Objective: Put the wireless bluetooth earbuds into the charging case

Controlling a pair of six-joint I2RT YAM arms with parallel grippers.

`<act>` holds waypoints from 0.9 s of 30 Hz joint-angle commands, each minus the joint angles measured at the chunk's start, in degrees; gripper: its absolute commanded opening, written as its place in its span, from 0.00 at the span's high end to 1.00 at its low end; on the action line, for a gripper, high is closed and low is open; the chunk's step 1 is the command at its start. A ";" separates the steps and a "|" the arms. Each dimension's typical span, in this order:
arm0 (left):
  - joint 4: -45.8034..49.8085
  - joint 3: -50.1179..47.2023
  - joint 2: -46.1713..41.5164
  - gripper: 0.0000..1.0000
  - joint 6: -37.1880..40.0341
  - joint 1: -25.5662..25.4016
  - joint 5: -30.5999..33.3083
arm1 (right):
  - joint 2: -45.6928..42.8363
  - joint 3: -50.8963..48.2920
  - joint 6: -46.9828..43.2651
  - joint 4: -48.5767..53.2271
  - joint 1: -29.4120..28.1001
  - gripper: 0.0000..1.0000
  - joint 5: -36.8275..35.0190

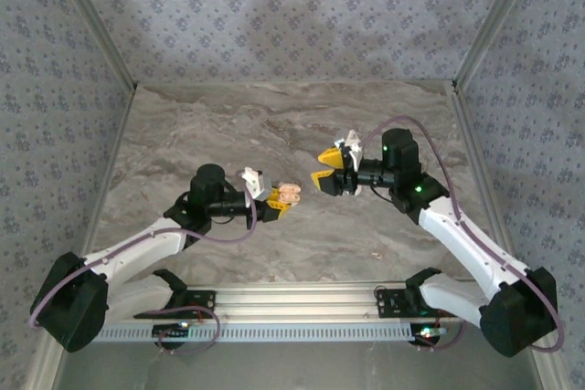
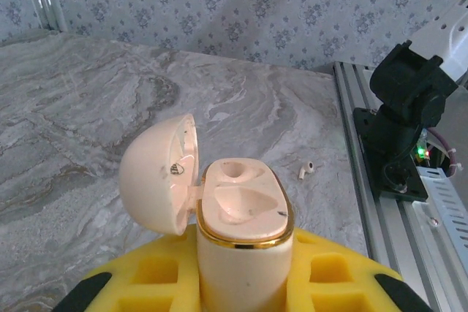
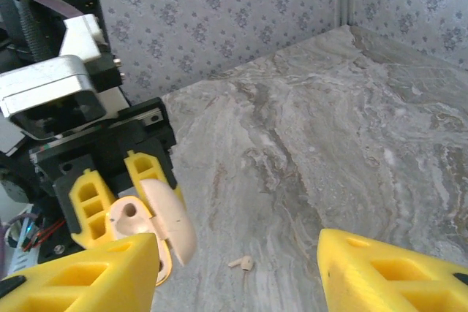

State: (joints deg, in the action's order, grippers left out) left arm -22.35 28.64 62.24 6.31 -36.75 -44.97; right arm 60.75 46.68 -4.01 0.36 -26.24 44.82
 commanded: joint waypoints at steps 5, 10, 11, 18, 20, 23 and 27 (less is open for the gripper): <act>-3.23 0.80 -1.14 0.83 -0.59 0.22 -1.85 | 0.65 0.86 -1.83 1.35 -4.42 0.38 1.03; -2.60 1.24 -1.46 0.83 -0.02 0.27 -2.86 | 5.74 3.29 -0.48 -0.54 -5.37 0.39 0.87; -2.29 1.43 -1.59 0.83 0.11 0.27 -2.99 | 6.76 3.74 -0.31 -1.06 -5.69 0.39 0.90; 0.12 1.90 -3.36 0.83 1.24 0.27 -2.93 | 11.28 5.60 -0.30 -2.17 -6.73 0.40 0.48; 0.59 1.97 -3.88 0.83 1.32 0.22 -2.76 | 11.83 5.81 -0.36 -2.05 -6.75 0.41 0.11; 0.86 1.94 -4.57 0.83 1.43 0.19 -2.50 | 12.20 6.31 -0.12 -1.01 -6.64 0.41 -2.51; 1.15 1.58 -4.89 0.83 1.58 0.24 -1.70 | 12.18 6.81 0.97 -0.56 -6.21 0.41 -2.12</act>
State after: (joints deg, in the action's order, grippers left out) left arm -20.95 28.64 58.83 6.57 -36.69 -45.28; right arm 72.55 51.18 -4.40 -0.49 -32.93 44.71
